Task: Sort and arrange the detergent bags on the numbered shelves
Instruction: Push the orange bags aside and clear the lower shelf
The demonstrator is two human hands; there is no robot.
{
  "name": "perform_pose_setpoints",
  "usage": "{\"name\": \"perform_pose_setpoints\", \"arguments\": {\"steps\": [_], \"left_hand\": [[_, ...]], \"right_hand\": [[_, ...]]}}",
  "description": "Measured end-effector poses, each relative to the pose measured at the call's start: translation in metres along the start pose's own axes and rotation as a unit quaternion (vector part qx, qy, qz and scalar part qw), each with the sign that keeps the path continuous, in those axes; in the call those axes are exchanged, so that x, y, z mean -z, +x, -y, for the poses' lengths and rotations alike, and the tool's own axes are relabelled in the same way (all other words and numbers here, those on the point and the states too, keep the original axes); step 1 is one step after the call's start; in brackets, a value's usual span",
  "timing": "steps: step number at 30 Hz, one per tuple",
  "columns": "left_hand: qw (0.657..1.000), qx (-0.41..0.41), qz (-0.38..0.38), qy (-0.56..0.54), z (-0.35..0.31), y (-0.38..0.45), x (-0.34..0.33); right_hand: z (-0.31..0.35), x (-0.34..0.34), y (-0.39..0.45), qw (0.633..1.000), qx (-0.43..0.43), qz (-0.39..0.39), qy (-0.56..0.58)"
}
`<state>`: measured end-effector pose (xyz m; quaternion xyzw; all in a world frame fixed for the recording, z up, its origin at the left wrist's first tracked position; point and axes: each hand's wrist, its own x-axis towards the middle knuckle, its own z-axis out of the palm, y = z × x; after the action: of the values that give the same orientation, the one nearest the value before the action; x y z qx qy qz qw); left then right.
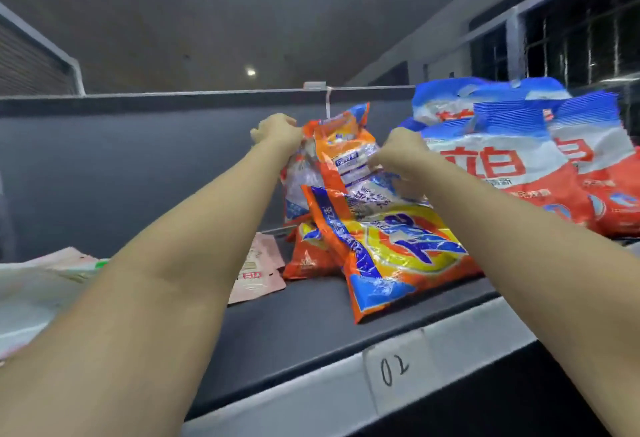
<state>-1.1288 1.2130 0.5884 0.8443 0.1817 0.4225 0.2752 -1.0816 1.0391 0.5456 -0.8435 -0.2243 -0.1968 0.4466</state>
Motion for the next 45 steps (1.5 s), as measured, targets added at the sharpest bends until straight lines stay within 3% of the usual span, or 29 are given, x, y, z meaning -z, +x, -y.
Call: {"name": "perform_pose_setpoints", "arguments": {"steps": [4,7,13,19,27,35,38,42,45], "left_hand": [[0.993,-0.076,0.031,0.081,0.006,-0.014,-0.020],[0.981,-0.132,0.049,0.137,0.000,-0.039,-0.017],[0.964,-0.195,0.031,0.180,-0.022,-0.115,0.019],[0.959,-0.250,0.004,0.135,-0.046,-0.243,0.043],[0.949,-0.292,0.045,0.112,0.012,-0.443,0.029],[0.952,-0.140,0.229,0.147,0.137,-0.599,-0.007],[0.931,-0.042,0.310,0.186,0.200,-0.637,-0.022],[0.898,0.073,0.365,0.235,0.295,-0.670,-0.036],[0.868,0.111,0.392,0.285,0.365,-0.677,-0.048]], "right_hand": [[-0.002,-0.002,0.000,0.991,0.054,-0.027,-0.123],[0.000,-0.001,-0.020,0.983,0.107,-0.037,-0.147],[-0.007,0.027,-0.088,0.978,0.160,-0.050,-0.126],[-0.030,0.078,-0.197,0.980,0.171,-0.045,-0.089],[-0.107,0.084,-0.372,0.993,0.115,0.010,-0.027],[-0.190,-0.005,-0.521,0.977,0.009,0.208,-0.046],[-0.224,-0.058,-0.558,0.954,-0.045,0.295,-0.040],[-0.263,-0.145,-0.594,0.911,-0.107,0.397,-0.040],[-0.288,-0.217,-0.607,0.889,-0.107,0.441,-0.058]]}}
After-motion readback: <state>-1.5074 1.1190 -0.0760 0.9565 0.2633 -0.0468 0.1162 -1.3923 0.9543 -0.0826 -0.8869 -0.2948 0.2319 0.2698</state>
